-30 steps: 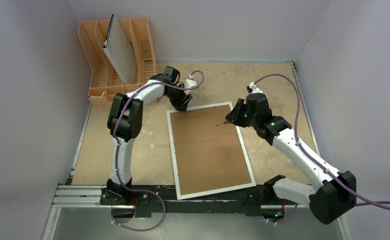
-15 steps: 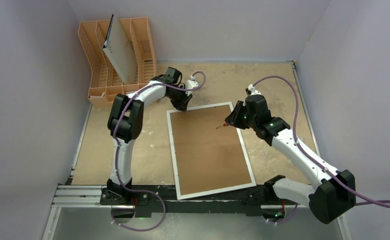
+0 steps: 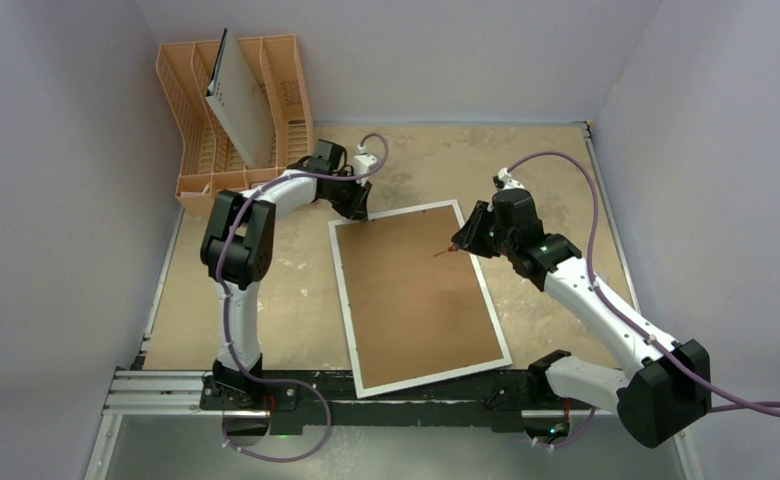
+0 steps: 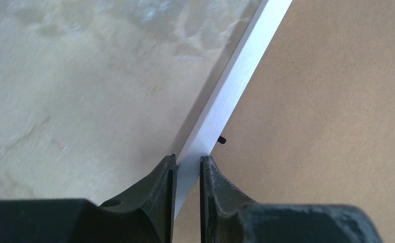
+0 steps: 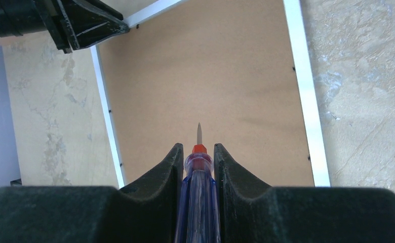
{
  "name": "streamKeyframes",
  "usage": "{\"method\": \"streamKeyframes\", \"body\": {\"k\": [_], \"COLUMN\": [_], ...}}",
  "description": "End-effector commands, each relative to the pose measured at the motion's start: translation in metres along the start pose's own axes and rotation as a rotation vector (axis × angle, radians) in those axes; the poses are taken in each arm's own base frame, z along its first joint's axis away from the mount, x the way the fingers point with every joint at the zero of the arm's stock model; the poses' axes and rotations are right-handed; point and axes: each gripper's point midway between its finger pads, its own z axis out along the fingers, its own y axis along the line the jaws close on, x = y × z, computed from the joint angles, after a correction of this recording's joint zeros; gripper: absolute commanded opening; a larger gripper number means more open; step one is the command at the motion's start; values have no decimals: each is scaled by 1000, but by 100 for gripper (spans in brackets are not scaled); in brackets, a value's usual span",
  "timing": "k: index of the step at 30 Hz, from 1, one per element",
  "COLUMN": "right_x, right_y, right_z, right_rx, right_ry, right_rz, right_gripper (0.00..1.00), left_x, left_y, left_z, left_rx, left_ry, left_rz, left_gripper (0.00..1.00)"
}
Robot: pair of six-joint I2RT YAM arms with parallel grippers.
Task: Take the photo out of the frame
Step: Adjust the photo frame at the center of the board.
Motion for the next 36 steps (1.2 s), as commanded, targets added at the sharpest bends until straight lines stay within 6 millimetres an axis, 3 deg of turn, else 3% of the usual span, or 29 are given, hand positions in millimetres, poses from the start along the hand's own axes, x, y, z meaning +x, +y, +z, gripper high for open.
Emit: {"method": "streamKeyframes", "body": {"k": [1,6,13,19,30,36], "right_x": [-11,-13,-18,-18,-18,-17], "right_y": [8,3,2,3,-3,-2], "right_z": [-2,0,4,2,-3,1], "right_rx": [-24,-2,-2,-17,-11,-22], "right_ry": [-27,-32,-34,-28,-36,-19], "right_rz": [-5,-3,5,9,14,11], "right_gripper": [0,0,0,0,0,0], "left_x": [103,109,104,132,172,178], "left_y": [62,66,25,2,-21,-30], "left_z": [-16,-29,-35,-40,-59,-60], "left_rx": [-241,-273,-202,-236,-339,-317], "left_ry": [237,215,51,-25,-123,-106], "left_rz": [-278,-365,-569,-757,-1007,-964], "left_gripper": [0,0,0,0,0,0]}}
